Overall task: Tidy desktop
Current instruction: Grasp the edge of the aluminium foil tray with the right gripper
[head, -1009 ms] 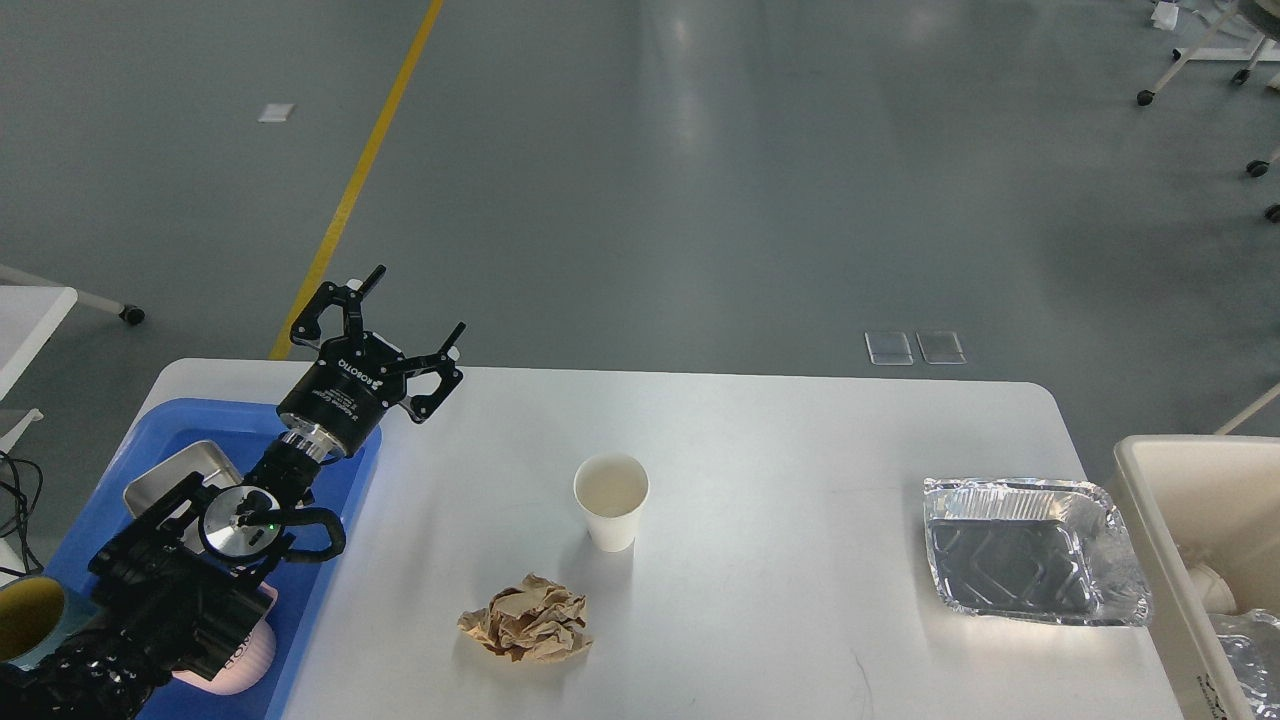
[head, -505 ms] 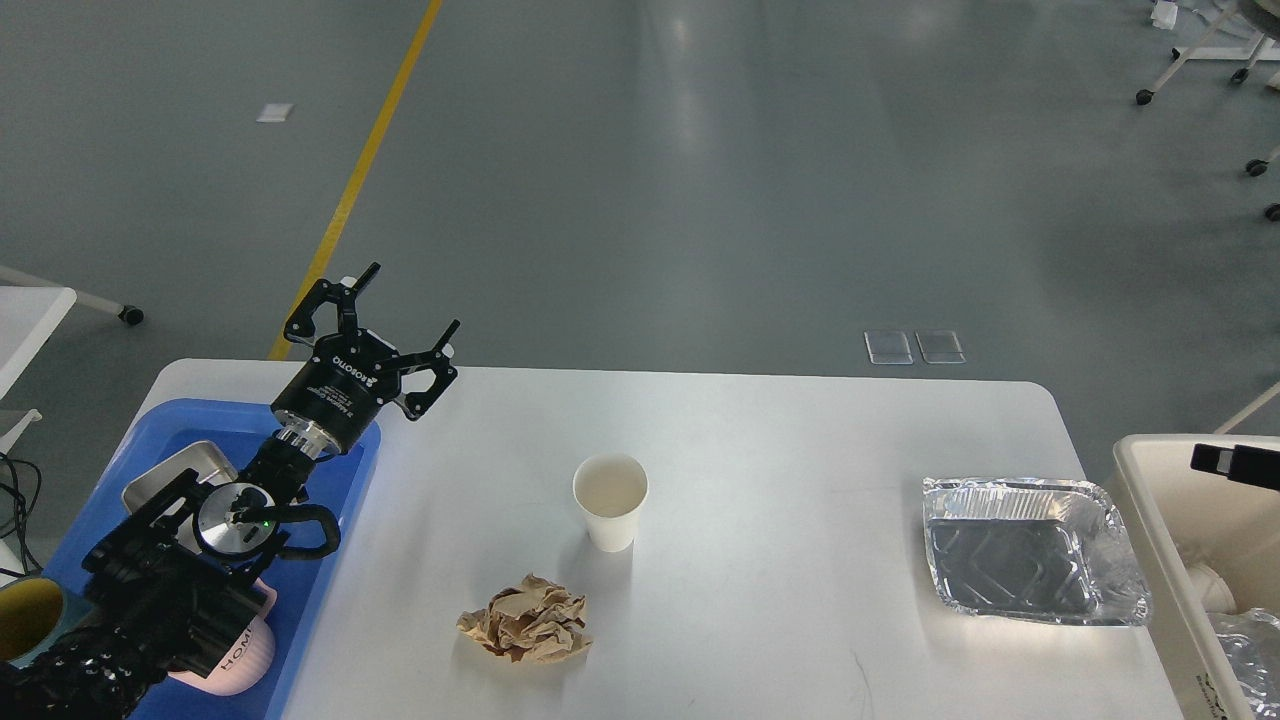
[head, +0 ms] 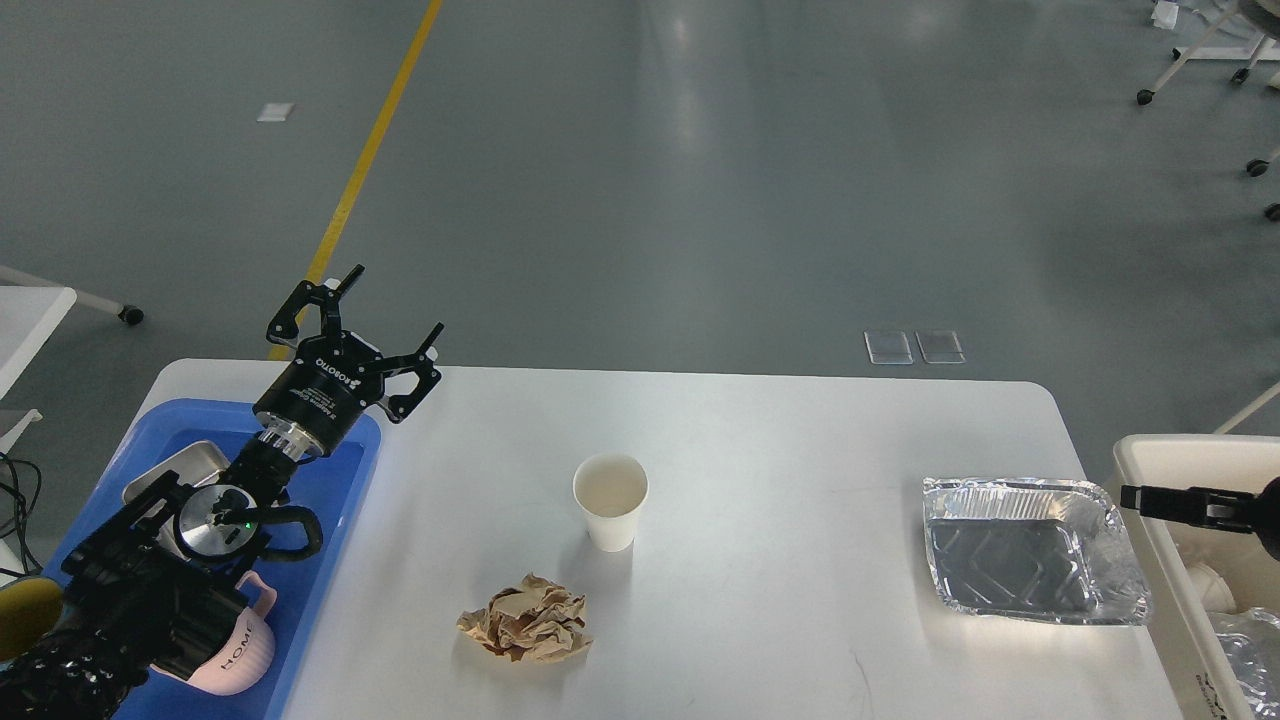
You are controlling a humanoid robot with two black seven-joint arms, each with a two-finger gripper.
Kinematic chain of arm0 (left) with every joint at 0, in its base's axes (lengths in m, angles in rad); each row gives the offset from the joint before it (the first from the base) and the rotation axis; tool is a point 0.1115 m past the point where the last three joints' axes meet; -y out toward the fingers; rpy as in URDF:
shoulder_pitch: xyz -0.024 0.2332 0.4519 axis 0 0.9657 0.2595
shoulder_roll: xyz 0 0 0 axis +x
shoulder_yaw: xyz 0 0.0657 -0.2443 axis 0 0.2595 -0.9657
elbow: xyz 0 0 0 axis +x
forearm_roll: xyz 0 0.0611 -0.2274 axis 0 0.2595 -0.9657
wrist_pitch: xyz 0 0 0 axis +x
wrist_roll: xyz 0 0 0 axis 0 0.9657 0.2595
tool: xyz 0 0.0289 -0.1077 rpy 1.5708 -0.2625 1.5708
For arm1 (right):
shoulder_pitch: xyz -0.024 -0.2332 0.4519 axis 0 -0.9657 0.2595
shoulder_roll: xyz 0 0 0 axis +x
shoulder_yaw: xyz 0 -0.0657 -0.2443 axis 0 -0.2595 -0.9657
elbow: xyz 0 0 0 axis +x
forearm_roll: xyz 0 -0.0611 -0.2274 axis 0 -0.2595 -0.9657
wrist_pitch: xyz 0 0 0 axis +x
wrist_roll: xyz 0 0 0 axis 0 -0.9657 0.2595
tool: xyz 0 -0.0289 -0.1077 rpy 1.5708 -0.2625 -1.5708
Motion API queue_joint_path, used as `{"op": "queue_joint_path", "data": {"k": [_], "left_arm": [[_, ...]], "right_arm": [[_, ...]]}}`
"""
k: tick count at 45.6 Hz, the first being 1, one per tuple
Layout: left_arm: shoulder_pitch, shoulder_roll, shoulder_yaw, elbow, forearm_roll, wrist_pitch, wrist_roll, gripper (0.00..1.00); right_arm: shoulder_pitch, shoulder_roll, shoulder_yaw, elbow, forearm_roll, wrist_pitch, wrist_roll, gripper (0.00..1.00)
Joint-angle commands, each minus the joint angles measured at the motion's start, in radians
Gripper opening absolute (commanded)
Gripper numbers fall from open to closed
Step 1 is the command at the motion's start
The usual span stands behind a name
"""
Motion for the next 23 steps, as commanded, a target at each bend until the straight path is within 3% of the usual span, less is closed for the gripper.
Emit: {"op": "queue_joint_path", "data": {"k": [1, 23], "left_arm": [[-0.002, 0.0, 0.0, 0.0, 0.0, 0.0, 0.0, 0.97], [0.01, 0.004, 0.002, -0.001, 0.0, 0.0, -0.003, 0.97]], "right_arm": [[-0.04, 0.085, -0.001, -0.087, 0.0, -0.009, 0.009, 1.0], [-0.086, 0.149, -0.009, -0.129, 0.001, -0.009, 0.014, 1.0]]}}
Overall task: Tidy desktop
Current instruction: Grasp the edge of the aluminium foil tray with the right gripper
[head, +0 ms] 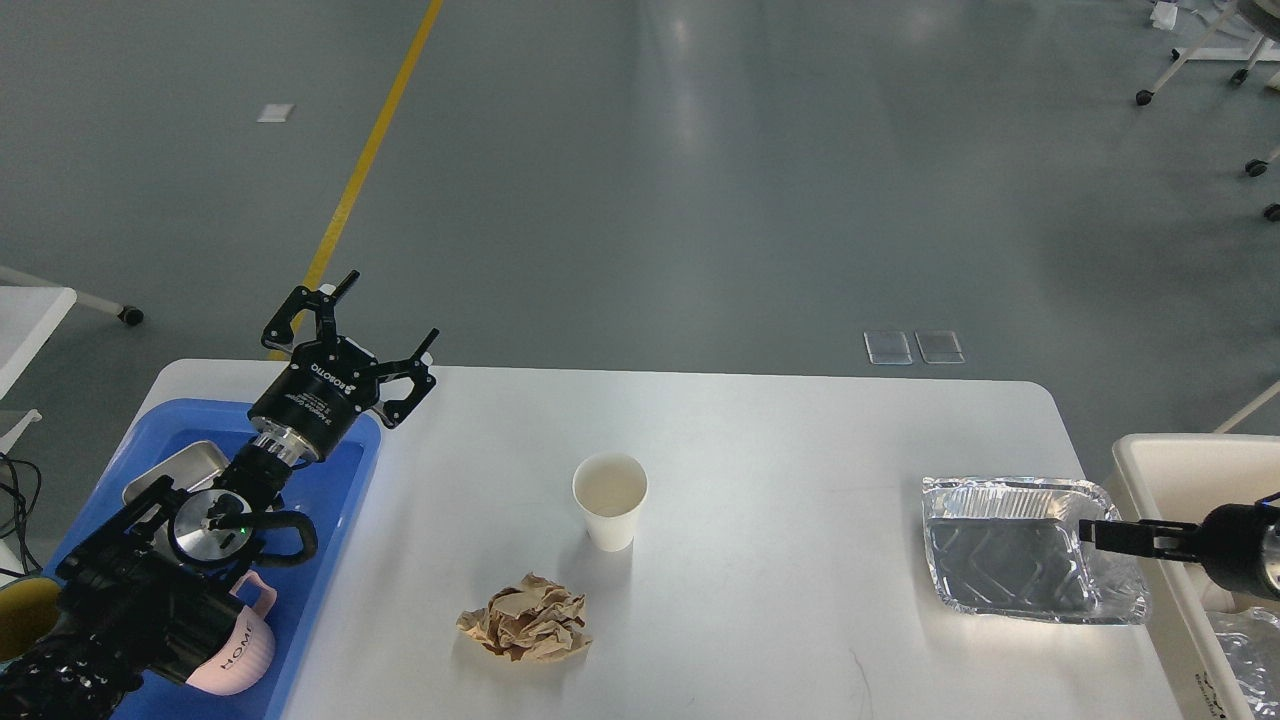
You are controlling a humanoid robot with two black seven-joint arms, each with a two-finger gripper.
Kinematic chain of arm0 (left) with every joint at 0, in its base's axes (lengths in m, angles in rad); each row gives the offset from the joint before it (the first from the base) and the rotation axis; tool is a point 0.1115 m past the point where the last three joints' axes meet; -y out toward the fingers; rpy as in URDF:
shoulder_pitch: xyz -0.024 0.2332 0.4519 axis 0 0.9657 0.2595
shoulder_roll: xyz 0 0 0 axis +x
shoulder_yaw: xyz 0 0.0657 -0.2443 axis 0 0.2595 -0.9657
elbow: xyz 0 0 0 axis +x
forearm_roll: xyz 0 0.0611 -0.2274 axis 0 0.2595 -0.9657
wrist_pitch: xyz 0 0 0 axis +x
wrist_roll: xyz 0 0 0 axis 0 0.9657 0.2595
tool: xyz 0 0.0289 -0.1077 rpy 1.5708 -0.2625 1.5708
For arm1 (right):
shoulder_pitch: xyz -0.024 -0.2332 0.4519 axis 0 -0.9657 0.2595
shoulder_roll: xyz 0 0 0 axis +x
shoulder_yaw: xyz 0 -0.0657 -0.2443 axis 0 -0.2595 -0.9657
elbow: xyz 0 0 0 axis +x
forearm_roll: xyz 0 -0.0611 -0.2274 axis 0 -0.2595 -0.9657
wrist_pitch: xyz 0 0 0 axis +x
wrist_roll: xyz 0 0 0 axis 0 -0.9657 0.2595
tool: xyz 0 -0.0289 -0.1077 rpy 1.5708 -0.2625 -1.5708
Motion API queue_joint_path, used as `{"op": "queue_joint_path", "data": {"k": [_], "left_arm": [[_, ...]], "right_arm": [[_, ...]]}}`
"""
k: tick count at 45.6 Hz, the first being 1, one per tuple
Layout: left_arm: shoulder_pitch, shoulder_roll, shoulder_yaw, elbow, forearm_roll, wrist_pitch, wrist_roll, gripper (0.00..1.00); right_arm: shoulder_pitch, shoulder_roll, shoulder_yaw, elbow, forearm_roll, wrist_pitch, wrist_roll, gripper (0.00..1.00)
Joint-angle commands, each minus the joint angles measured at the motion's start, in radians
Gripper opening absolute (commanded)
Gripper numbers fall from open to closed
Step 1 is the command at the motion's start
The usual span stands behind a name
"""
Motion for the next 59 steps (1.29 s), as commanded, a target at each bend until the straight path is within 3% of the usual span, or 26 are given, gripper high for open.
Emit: {"op": "queue_joint_path", "data": {"k": [1, 19, 35, 59], "left_arm": [[0.0, -0.001, 0.0, 0.0, 0.0, 0.0, -0.003, 0.97], [0.003, 0.014, 0.0, 0.0, 0.0, 0.0, -0.003, 0.97], [0.003, 0.014, 0.0, 0.0, 0.0, 0.0, -0.005, 0.97], [0.01, 0.028, 0.0, 0.0, 0.0, -0.002, -0.005, 0.97]], "right_arm": [[-0.021, 0.034, 0.0, -0.033, 0.002, 0.001, 0.0, 1.0], [-0.065, 0.135, 0.0, -0.208, 0.009, -0.005, 0.006, 1.0], [-0.094, 0.186, 0.0, -0.263, 0.015, -0.005, 0.038, 1.0], [-0.128, 0.272, 0.0, -0.384, 0.018, -0.002, 0.038, 1.0]]}}
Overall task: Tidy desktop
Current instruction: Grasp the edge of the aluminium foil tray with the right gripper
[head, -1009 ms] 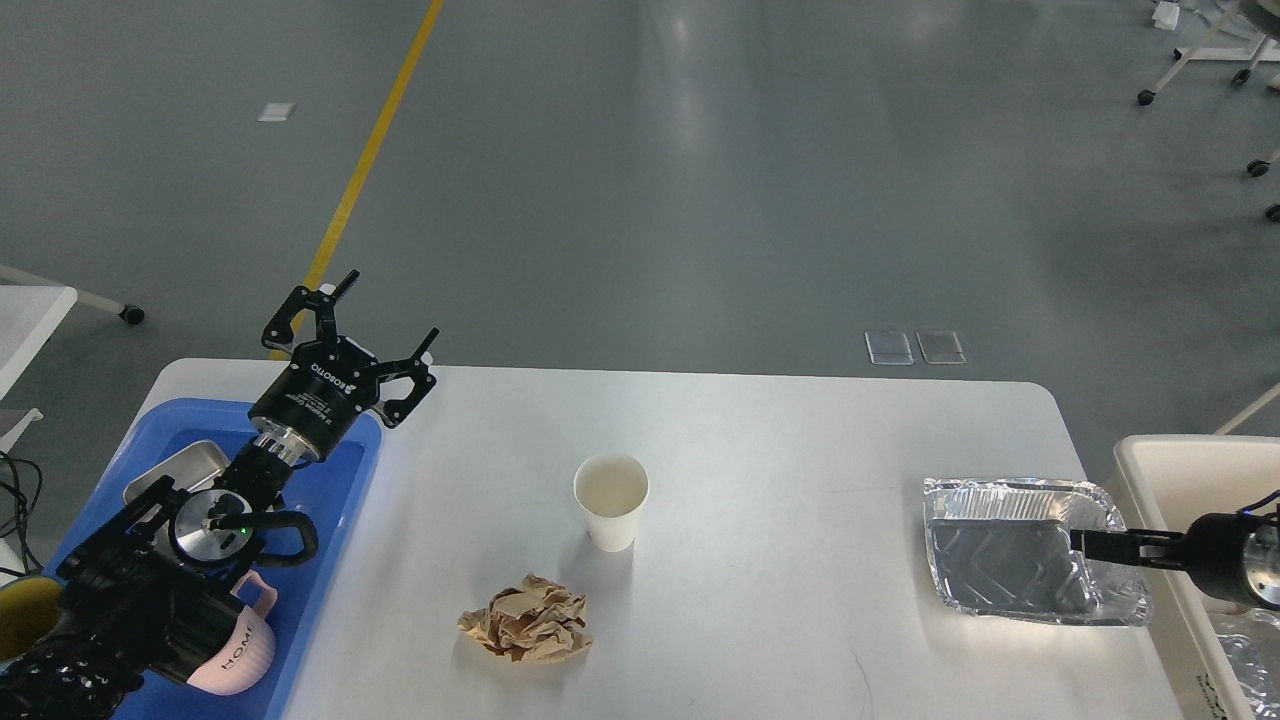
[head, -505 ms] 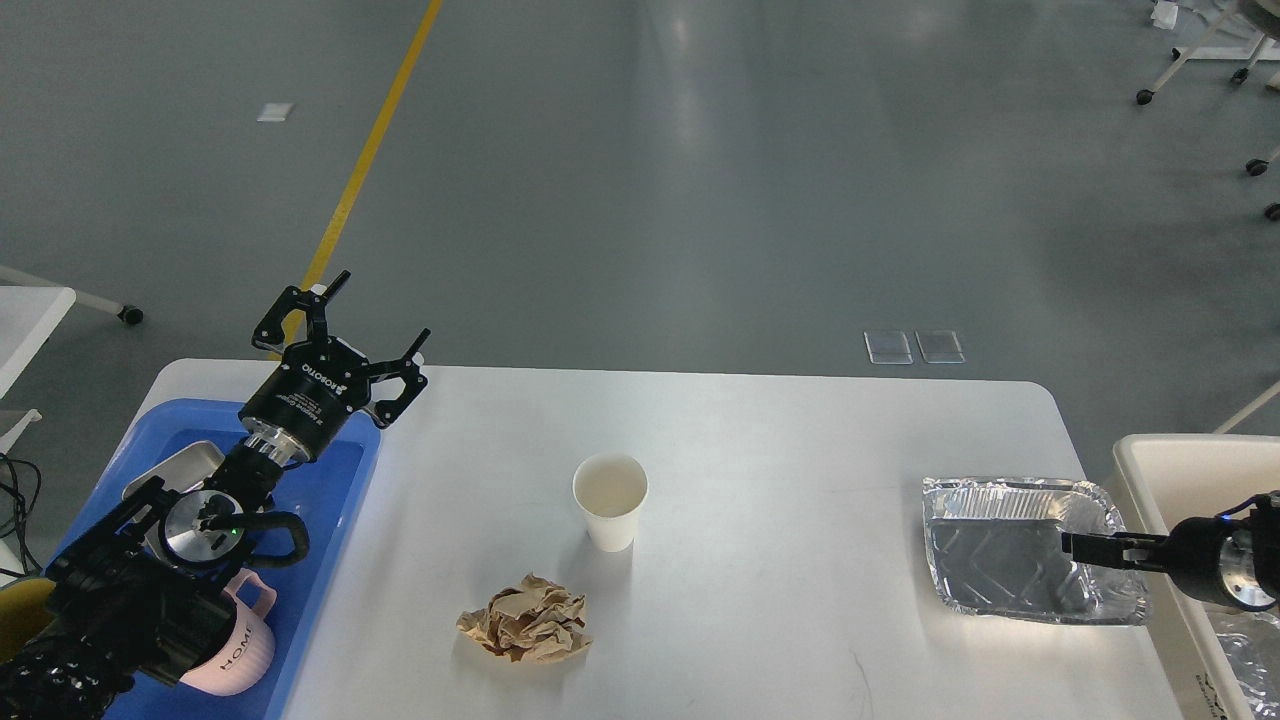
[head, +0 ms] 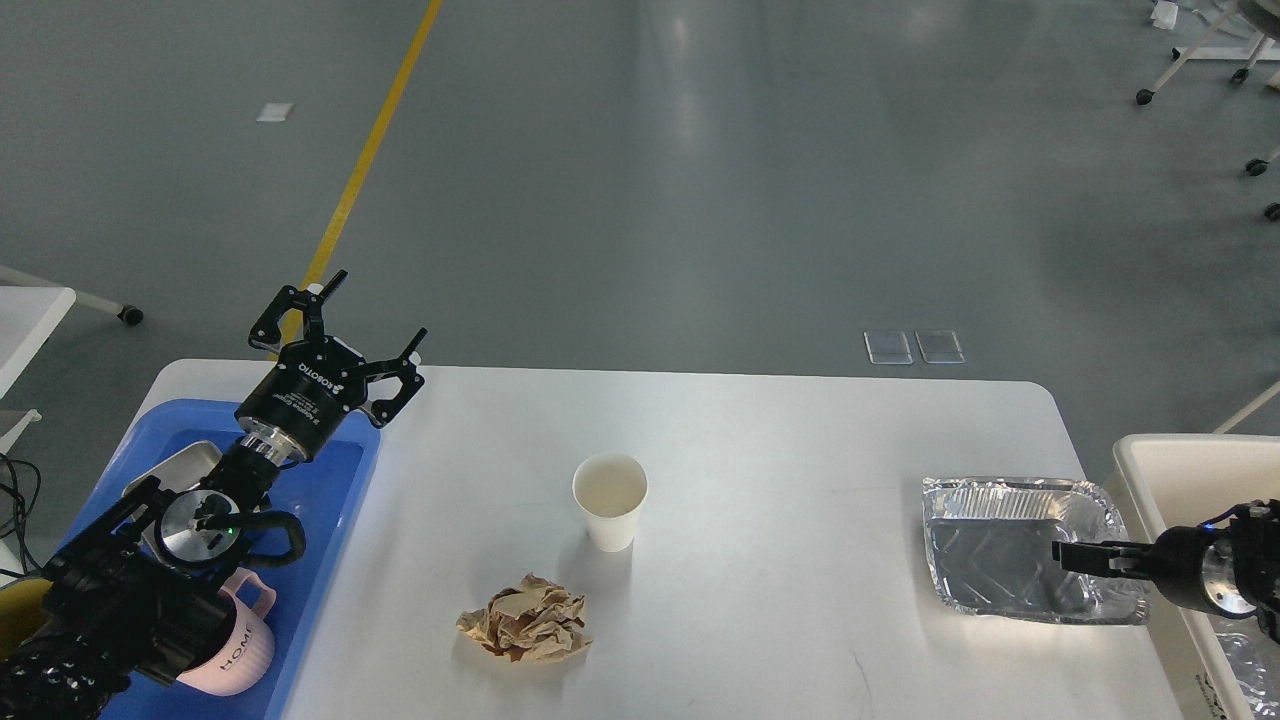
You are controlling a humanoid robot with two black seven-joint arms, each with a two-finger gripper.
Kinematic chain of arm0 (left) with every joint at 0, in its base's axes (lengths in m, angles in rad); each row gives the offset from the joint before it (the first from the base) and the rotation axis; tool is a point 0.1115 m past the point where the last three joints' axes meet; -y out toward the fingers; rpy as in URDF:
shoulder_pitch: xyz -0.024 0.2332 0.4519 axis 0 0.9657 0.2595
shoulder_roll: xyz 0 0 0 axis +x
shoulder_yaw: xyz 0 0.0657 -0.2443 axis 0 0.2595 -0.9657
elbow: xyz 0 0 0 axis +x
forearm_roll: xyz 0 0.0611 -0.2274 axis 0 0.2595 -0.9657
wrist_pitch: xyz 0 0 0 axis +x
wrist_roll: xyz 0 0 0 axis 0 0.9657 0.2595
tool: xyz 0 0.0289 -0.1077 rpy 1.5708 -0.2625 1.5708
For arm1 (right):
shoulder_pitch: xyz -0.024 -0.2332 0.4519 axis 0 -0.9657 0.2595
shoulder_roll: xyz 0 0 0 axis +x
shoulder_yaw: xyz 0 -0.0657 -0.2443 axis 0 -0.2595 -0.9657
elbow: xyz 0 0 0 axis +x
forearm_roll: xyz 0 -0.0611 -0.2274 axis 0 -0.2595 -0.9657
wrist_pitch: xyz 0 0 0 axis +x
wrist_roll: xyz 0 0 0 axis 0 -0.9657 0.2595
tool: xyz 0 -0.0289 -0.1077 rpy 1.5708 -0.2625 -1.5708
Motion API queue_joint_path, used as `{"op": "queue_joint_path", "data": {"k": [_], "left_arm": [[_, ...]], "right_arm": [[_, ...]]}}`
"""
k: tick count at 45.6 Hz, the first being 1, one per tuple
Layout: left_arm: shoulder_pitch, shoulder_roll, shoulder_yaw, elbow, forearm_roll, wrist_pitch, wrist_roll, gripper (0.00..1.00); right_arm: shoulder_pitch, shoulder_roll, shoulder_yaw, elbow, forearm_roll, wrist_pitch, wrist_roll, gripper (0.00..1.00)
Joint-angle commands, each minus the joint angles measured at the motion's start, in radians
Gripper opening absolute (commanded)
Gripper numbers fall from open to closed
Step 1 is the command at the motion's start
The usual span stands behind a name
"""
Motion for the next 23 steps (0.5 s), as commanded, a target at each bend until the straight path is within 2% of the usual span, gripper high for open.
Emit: {"op": "queue_joint_path", "data": {"k": [1, 4, 9, 10, 12, 13, 16, 23], "left_arm": [[0.009, 0.009, 0.0, 0.0, 0.0, -0.002, 0.0, 0.97], [0.018, 0.009, -0.002, -0.001, 0.0, -0.002, 0.0, 0.97], [0.021, 0.012, 0.0, -0.001, 0.0, -0.003, 0.002, 0.97], [0.021, 0.013, 0.0, -0.001, 0.0, -0.003, 0.0, 0.97], [0.024, 0.015, 0.0, -0.001, 0.0, -0.003, 0.0, 0.97], [0.024, 0.015, 0.0, -0.001, 0.0, -0.003, 0.0, 0.97], [0.024, 0.015, 0.0, -0.001, 0.0, -0.003, 0.002, 0.97], [0.024, 0.015, 0.0, -0.001, 0.0, -0.003, 0.002, 0.97]], "right_arm": [[-0.006, 0.021, 0.0, -0.016, 0.0, 0.005, 0.0, 0.99], [-0.006, 0.024, 0.0, -0.016, 0.0, 0.006, 0.0, 0.91], [-0.012, 0.033, -0.002, -0.016, 0.0, 0.009, 0.0, 0.64], [-0.015, 0.035, -0.002, -0.016, -0.003, 0.011, 0.002, 0.55], [-0.017, 0.035, -0.009, -0.018, -0.008, 0.015, 0.003, 0.28], [-0.017, 0.033, -0.018, -0.018, -0.008, 0.017, 0.003, 0.21], [-0.015, 0.035, -0.04, -0.016, -0.005, 0.015, 0.005, 0.16], [-0.015, 0.033, -0.043, -0.016, -0.002, 0.017, 0.018, 0.09]]}}
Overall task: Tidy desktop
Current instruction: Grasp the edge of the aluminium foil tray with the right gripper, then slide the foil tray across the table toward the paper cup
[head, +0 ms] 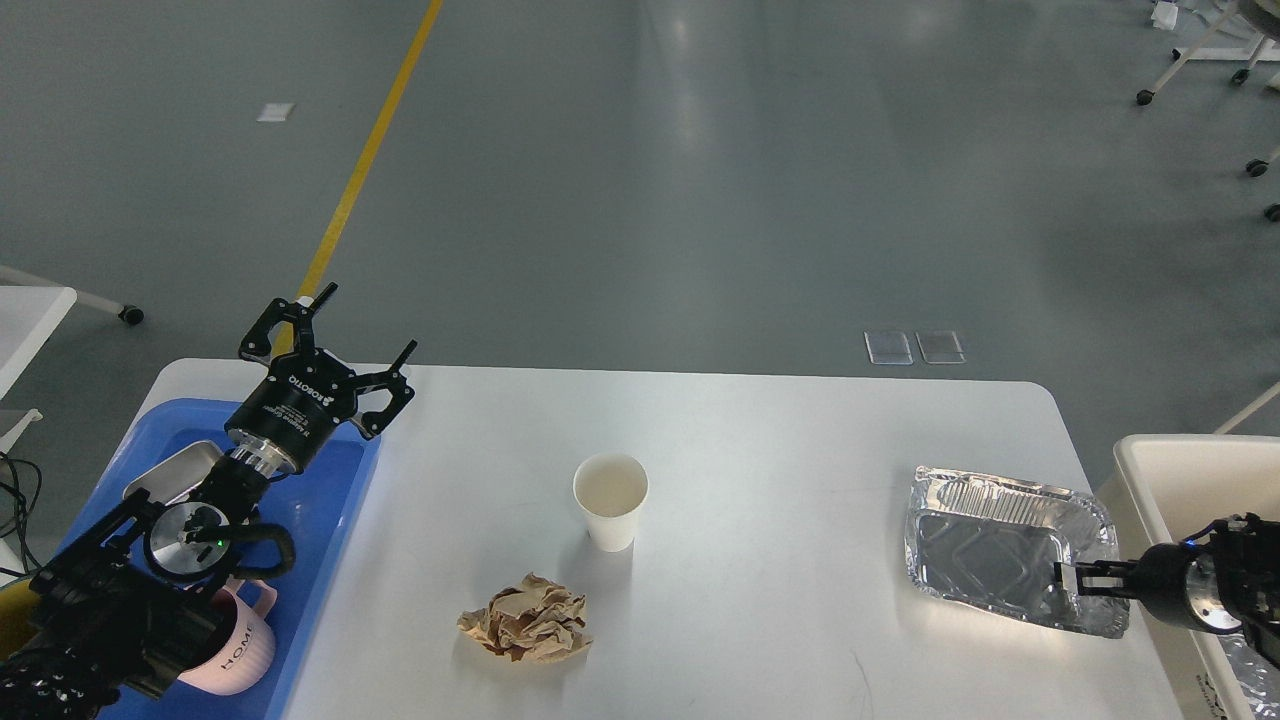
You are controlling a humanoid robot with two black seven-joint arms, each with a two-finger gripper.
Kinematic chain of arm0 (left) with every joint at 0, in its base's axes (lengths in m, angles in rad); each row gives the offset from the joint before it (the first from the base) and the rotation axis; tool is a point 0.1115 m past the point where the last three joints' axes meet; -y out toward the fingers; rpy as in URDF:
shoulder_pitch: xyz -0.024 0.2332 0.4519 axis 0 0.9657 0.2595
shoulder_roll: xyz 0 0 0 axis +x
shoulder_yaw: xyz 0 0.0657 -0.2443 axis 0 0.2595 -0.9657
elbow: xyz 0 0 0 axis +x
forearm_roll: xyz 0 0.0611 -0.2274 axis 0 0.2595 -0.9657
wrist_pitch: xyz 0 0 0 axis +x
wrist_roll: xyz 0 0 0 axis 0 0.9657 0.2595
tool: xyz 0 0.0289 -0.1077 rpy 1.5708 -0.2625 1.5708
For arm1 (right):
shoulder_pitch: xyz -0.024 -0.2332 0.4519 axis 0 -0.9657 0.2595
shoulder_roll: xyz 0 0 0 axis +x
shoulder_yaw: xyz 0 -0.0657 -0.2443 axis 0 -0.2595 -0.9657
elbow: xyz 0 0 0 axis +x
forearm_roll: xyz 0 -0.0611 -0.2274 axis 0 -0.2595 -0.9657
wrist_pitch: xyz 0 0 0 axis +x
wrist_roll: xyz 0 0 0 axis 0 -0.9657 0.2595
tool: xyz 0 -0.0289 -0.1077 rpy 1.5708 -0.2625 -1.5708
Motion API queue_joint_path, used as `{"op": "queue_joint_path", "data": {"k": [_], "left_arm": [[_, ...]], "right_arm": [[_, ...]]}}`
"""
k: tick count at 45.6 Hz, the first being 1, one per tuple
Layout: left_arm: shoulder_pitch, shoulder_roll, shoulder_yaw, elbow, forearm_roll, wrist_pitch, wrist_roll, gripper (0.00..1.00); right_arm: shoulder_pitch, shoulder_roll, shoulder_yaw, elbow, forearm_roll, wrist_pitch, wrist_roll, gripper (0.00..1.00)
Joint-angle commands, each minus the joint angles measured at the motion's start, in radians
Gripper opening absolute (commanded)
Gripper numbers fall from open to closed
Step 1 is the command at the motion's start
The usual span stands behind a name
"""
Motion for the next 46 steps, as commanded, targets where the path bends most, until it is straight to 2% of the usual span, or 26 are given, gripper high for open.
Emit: {"op": "queue_joint_path", "data": {"k": [1, 5, 9, 15, 21, 25, 31, 32, 38, 46], "left_arm": [[0.0, 0.0, 0.0, 0.0, 0.0, 0.0, 0.0, 0.97], [0.002, 0.001, 0.0, 0.0, 0.0, 0.0, 0.0, 0.97], [0.0, 0.001, 0.0, 0.0, 0.0, 0.0, 0.0, 0.97], [0.002, 0.0, 0.0, 0.0, 0.0, 0.0, 0.002, 0.97], [0.0, 0.001, 0.0, 0.0, 0.0, 0.0, 0.005, 0.97], [0.0, 0.001, 0.0, 0.0, 0.0, 0.0, 0.005, 0.97], [-0.001, 0.0, 0.0, 0.0, 0.0, -0.006, 0.005, 0.97], [-0.001, 0.0, 0.002, 0.0, 0.0, -0.009, 0.006, 0.97], [-0.015, 0.0, 0.002, 0.0, 0.0, -0.001, 0.006, 0.97], [-0.021, -0.006, 0.002, -0.001, 0.0, 0.011, 0.006, 0.97]], "right_arm": [[0.0, -0.001, -0.004, 0.001, 0.003, 0.001, 0.008, 0.08], [0.0, -0.004, -0.008, 0.001, 0.001, 0.001, 0.015, 0.0], [0.0, -0.006, -0.036, -0.003, -0.002, 0.0, 0.041, 0.0], [-0.001, 0.004, -0.042, -0.061, 0.006, -0.011, 0.041, 0.0], [0.002, 0.007, -0.045, -0.056, 0.01, -0.009, 0.046, 0.0], [0.003, 0.005, -0.047, -0.053, 0.012, -0.003, 0.064, 0.0], [0.013, -0.001, -0.051, -0.041, 0.012, 0.012, 0.109, 0.0], [0.02, -0.005, -0.051, -0.026, 0.01, 0.035, 0.157, 0.0], [0.048, -0.024, -0.053, 0.004, 0.012, 0.046, 0.248, 0.0], [0.127, -0.025, -0.051, 0.056, 0.012, 0.096, 0.284, 0.0]]}}
